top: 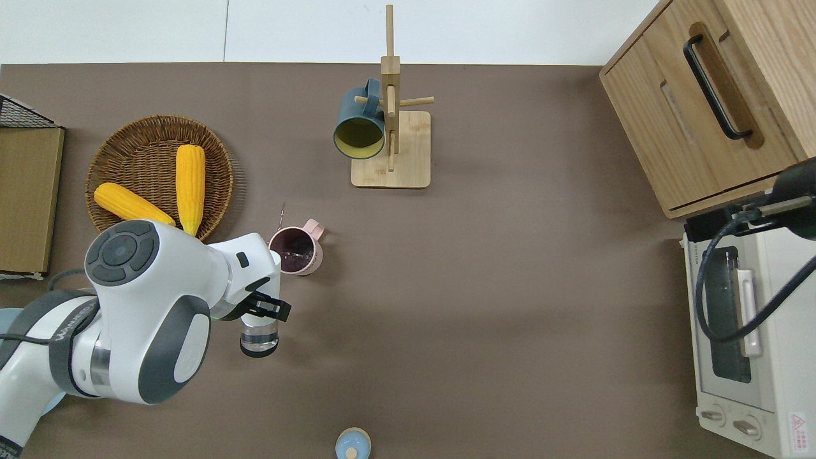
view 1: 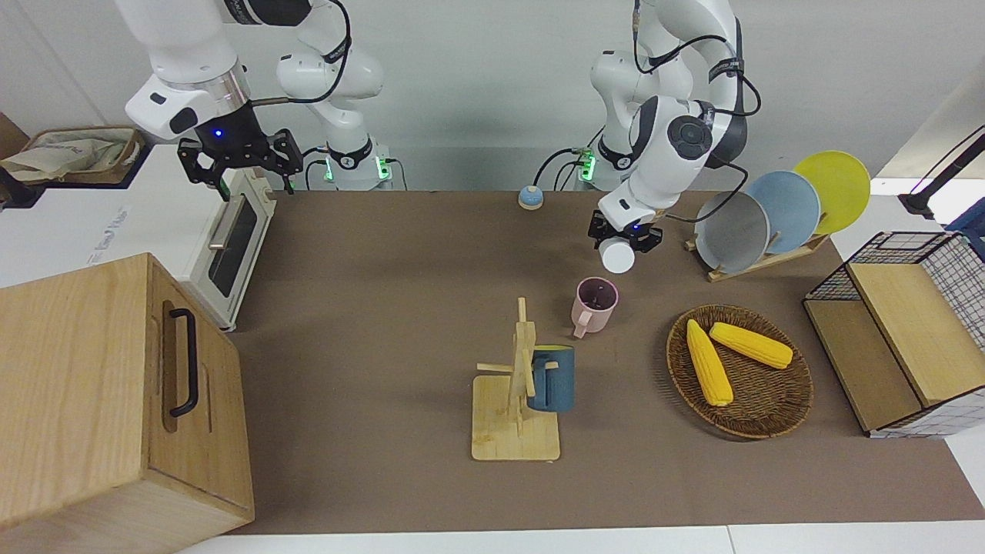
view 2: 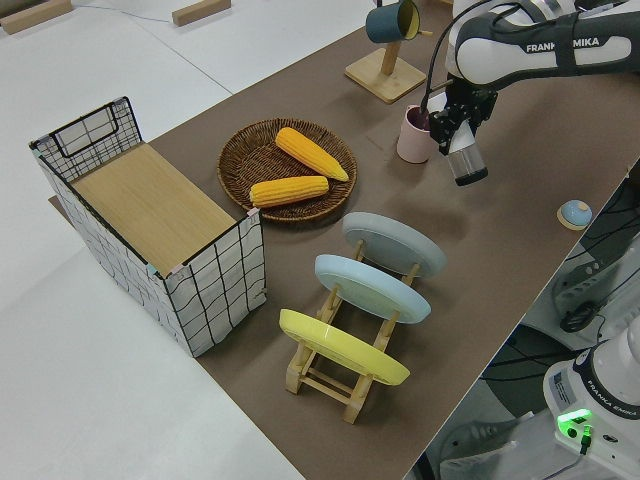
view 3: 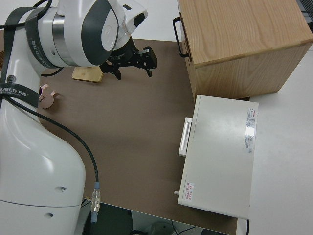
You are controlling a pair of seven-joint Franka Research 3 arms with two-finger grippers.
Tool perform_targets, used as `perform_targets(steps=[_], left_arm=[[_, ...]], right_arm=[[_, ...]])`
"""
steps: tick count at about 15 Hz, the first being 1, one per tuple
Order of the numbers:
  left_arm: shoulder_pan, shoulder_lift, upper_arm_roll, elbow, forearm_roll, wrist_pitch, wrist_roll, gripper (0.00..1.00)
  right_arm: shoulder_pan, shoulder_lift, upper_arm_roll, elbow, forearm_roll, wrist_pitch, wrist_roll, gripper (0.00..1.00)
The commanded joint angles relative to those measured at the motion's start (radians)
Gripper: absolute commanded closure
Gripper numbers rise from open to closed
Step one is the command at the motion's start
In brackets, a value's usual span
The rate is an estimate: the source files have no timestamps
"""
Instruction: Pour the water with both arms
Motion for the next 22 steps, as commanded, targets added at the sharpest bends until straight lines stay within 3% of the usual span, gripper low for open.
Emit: perform_targets(steps=[1, 10, 15, 22], left_arm=[[0.001, 0.001, 0.001, 0.035, 0.022, -0.042, -0.017, 1.00], [0.003, 0.001, 0.001, 0.055, 0.023, -0.079, -0.018, 1.00], [0.003, 0.046, 0.001, 0.127, 0.029, -0.153, -0.020, 1.00], [0.001, 0.031, 0.001, 0.111, 0.028, -0.150, -0.023, 1.00]], right_arm=[[-0.010, -0.001, 0.005, 0.008, 0.013, -0.011, -0.006, 0.013], [-0.010, -0.001, 0.005, 0.008, 0.013, -0.011, -0.006, 0.013], [-0.009, -0.001, 0.005, 0.008, 0.013, -0.009, -0.006, 0.013], [-0.009, -0.001, 0.005, 0.008, 0.013, -0.009, -0.006, 0.013]])
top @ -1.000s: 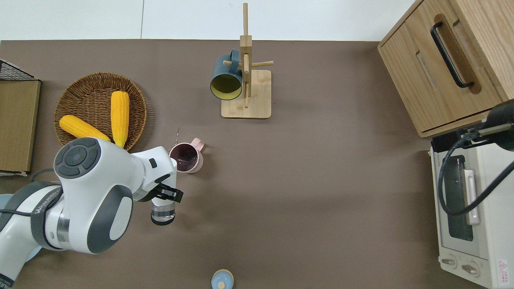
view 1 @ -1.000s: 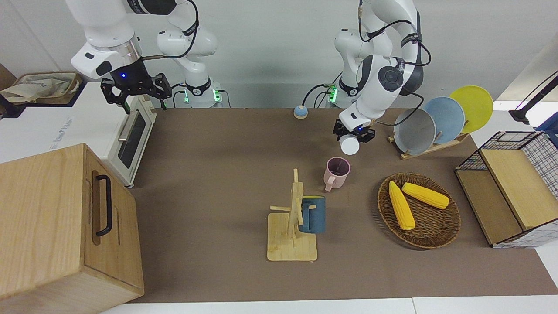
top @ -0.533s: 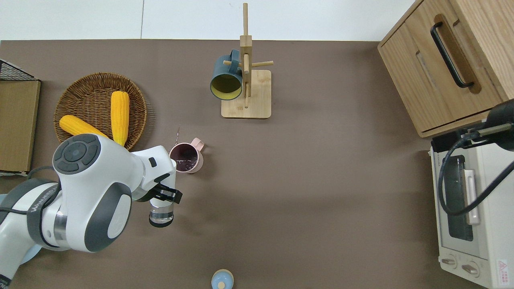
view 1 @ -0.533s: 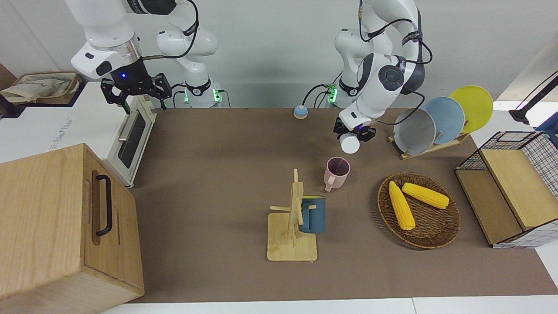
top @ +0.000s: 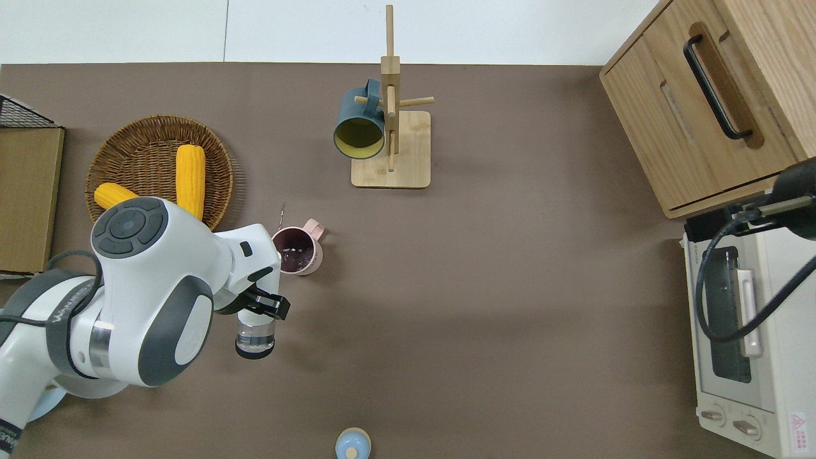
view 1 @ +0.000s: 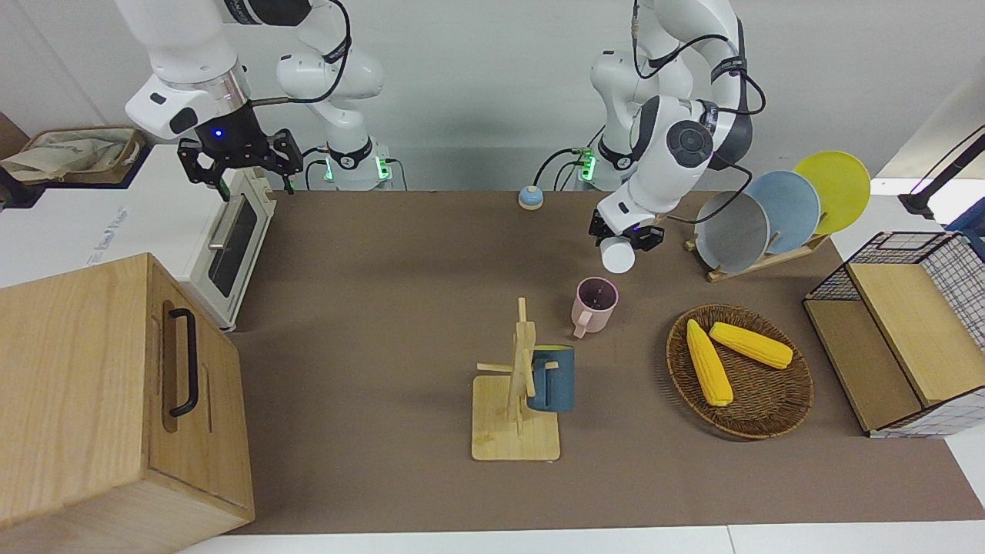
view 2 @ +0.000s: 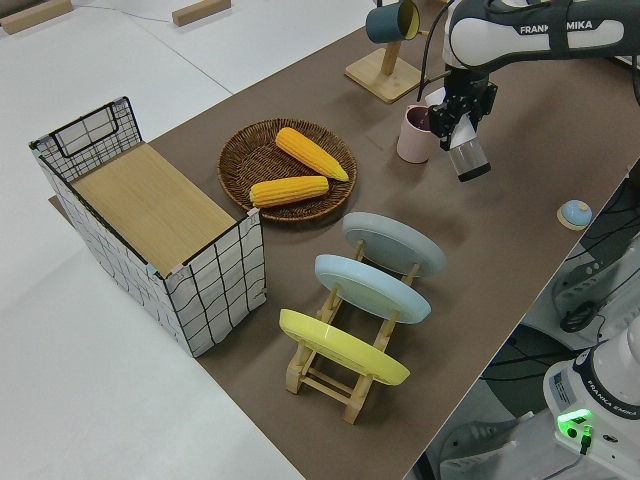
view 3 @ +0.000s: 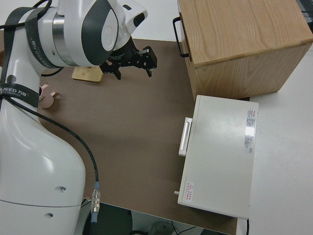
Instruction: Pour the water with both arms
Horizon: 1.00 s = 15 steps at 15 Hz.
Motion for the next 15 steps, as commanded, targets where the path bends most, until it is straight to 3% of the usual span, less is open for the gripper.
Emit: perform_targets(steps=[1, 3, 6, 10, 15], left_arm=[[0.001, -0.022, 0.001, 0.016, 0.016, -0.022, -0.021, 1.00], [0.000, -0.040, 0.001, 0.006, 0.005, -0.002, -0.022, 1.00], [-0.002, -0.100, 0.001, -0.091, -0.018, 0.127, -0.024, 1.00], [-0.003, -0.132, -0.001, -0.161, -0.018, 0.269, -0.012, 1.00], [-0.003, -0.152, -0.004, -0.191, -0.019, 0.305, -0.021, 1.00]], right_arm=[[-0.009, -0.001, 0.005, 0.008, 0.013, -0.011, -0.006, 0.013], [-0.009, -0.001, 0.005, 0.008, 0.013, -0.011, -0.006, 0.013], [-0.010, -0.001, 0.005, 0.008, 0.013, -0.011, -0.006, 0.013], [-0.009, -0.001, 0.005, 0.008, 0.013, -0.011, -0.006, 0.013], [-0.009, -0.001, 0.005, 0.008, 0.013, -0.011, -0.006, 0.013]])
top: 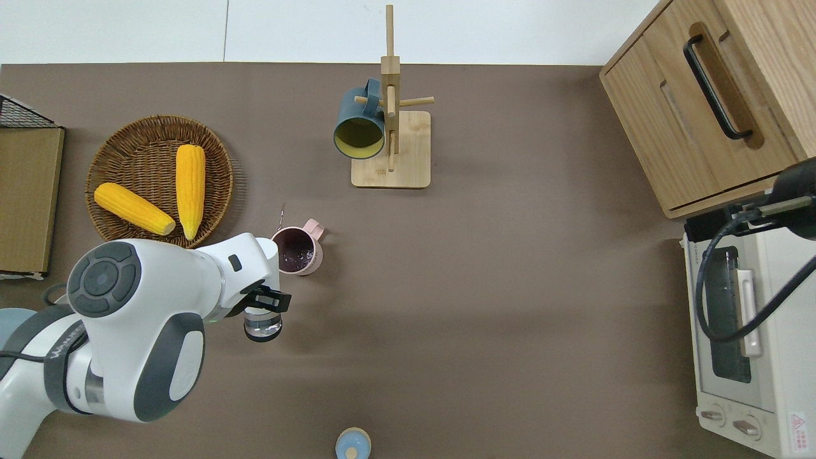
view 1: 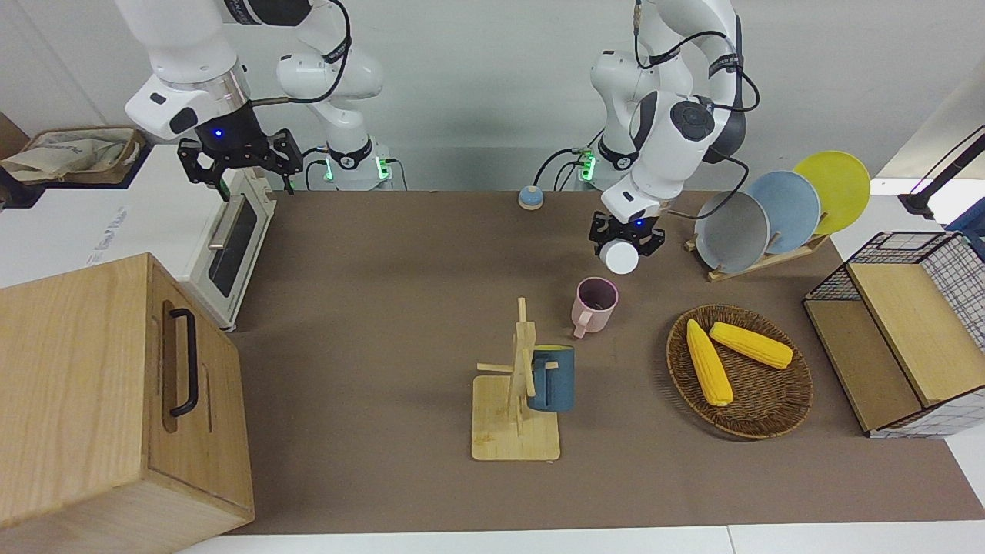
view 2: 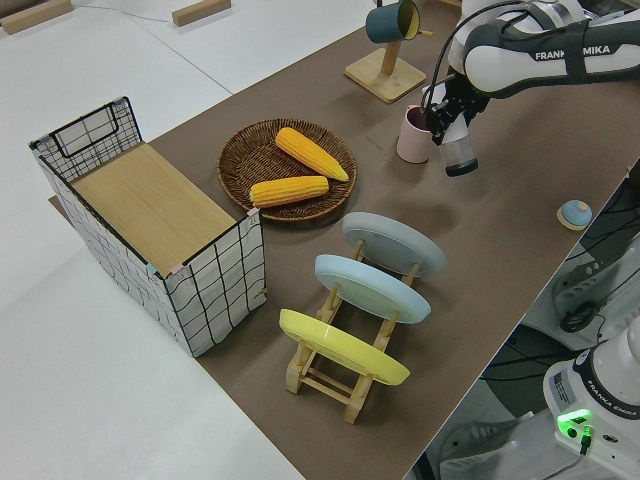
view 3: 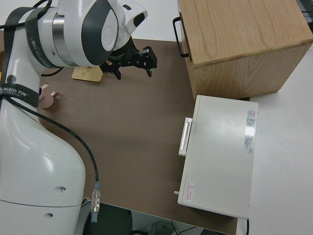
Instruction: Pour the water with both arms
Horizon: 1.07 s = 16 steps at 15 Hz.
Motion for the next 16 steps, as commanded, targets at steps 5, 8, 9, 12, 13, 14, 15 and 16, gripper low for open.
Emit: perform_targets(steps=[5, 8, 9, 12, 13, 14, 15, 16], left_arm=[[0.007, -0.122, 0.005, -0.107, -0.010, 0.086, -0.042, 1.00], [0.020, -0.178, -0.001, -0.160, 0.037, 0.195, -0.138, 1.00], [0.020, -0.187, -0.001, -0.164, 0.068, 0.198, -0.169, 1.00], [0.030, -0.210, -0.001, -0.162, 0.160, 0.203, -0.265, 1.00], [0.039, -0.219, -0.001, -0.162, 0.192, 0.203, -0.287, 1.00], [0.049, -0.222, 0.000, -0.156, 0.223, 0.206, -0.307, 1.00], [0.056, -0.224, 0.002, -0.150, 0.235, 0.219, -0.330, 1.00], [0.069, -0.222, 0.004, -0.145, 0.235, 0.247, -0.347, 1.00]], right_arm=[[-0.009, -0.001, 0.005, 0.008, 0.013, -0.009, -0.006, 0.013], [-0.009, -0.001, 0.005, 0.008, 0.013, -0.011, -0.006, 0.013], [-0.009, -0.001, 0.005, 0.008, 0.013, -0.009, -0.006, 0.013], [-0.009, -0.001, 0.005, 0.008, 0.013, -0.011, -0.006, 0.013], [-0.010, -0.001, 0.005, 0.008, 0.013, -0.011, -0.006, 0.013], [-0.010, -0.001, 0.005, 0.008, 0.013, -0.011, -0.006, 0.013], [-0.010, -0.001, 0.005, 0.008, 0.013, -0.011, -0.006, 0.013], [-0.009, -0.001, 0.005, 0.008, 0.013, -0.011, -0.006, 0.013]])
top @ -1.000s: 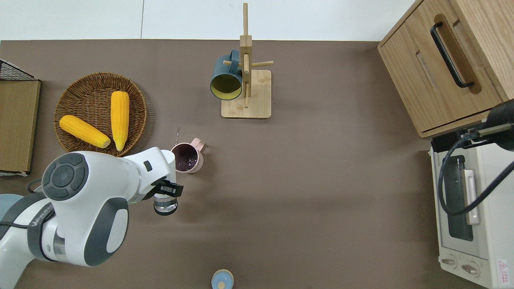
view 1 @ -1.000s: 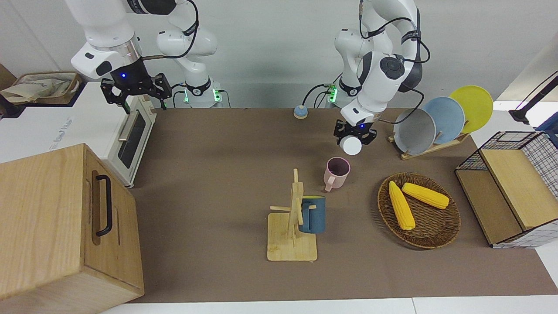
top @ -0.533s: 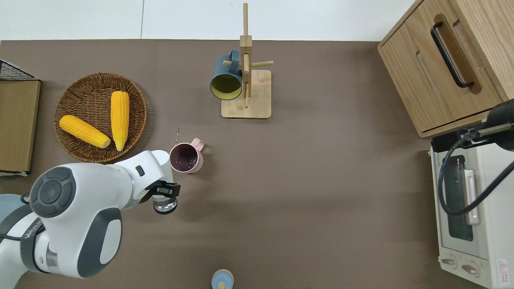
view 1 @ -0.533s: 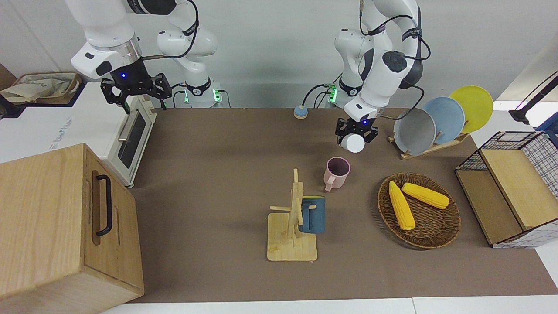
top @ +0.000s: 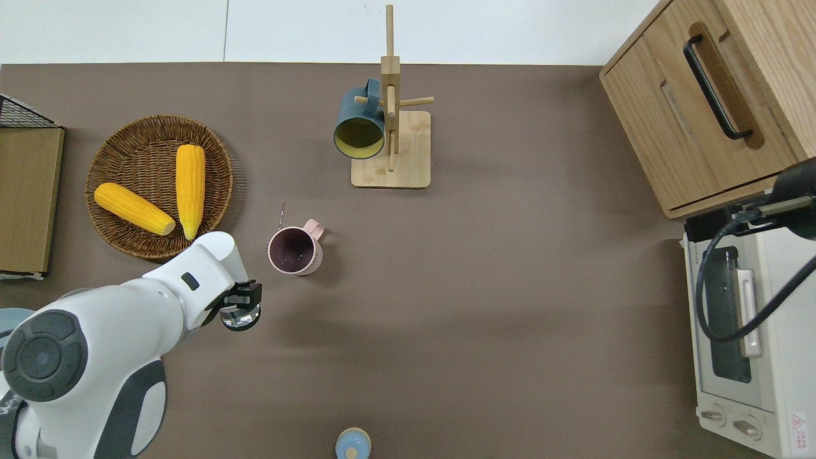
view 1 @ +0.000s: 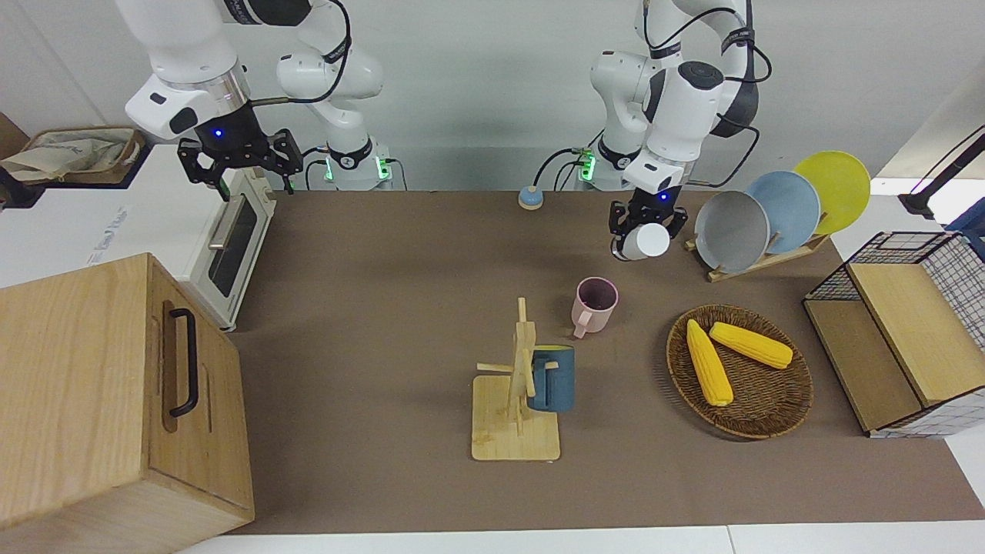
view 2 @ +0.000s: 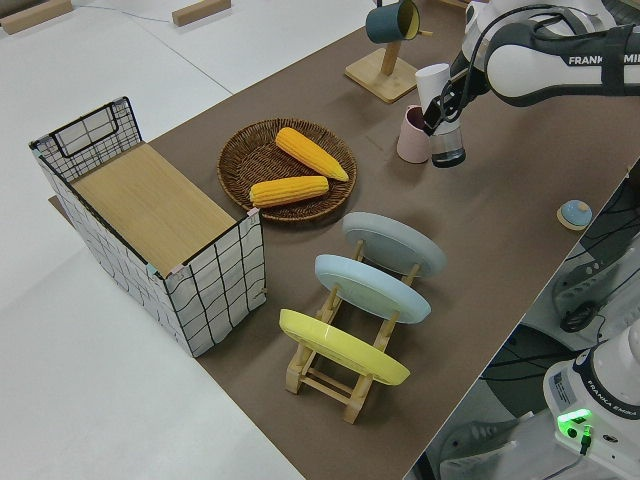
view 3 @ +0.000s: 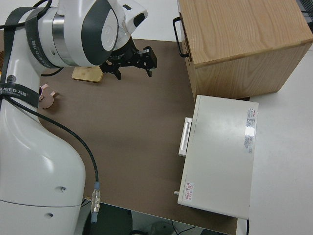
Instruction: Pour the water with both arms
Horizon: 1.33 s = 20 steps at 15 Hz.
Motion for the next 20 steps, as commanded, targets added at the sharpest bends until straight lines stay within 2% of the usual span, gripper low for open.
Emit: perform_targets(steps=[1, 6, 9, 15, 18, 20], left_arm=[[0.044, -0.046, -0.003, -0.008, 0.053, 0.086, -0.074, 1.00], [0.124, -0.028, -0.003, 0.129, 0.094, 0.089, -0.135, 1.00], [0.193, 0.000, -0.003, 0.219, 0.096, 0.091, -0.126, 1.00], [0.302, 0.187, -0.001, 0.500, 0.100, 0.092, -0.115, 1.00], [0.379, 0.285, 0.001, 0.661, 0.076, 0.080, -0.034, 1.00], [0.432, 0.337, 0.002, 0.713, -0.007, 0.080, 0.047, 1.00]], right_arm=[[-0.009, -0.001, 0.005, 0.008, 0.013, -0.011, -0.006, 0.013], [-0.009, -0.001, 0.005, 0.008, 0.013, -0.009, -0.006, 0.013], [-0.009, -0.001, 0.005, 0.008, 0.013, -0.009, -0.006, 0.013], [-0.009, -0.001, 0.005, 0.008, 0.013, -0.011, -0.006, 0.013], [-0.009, -0.001, 0.005, 0.008, 0.013, -0.011, -0.006, 0.013], [-0.009, -0.001, 0.005, 0.008, 0.013, -0.009, -0.006, 0.013]])
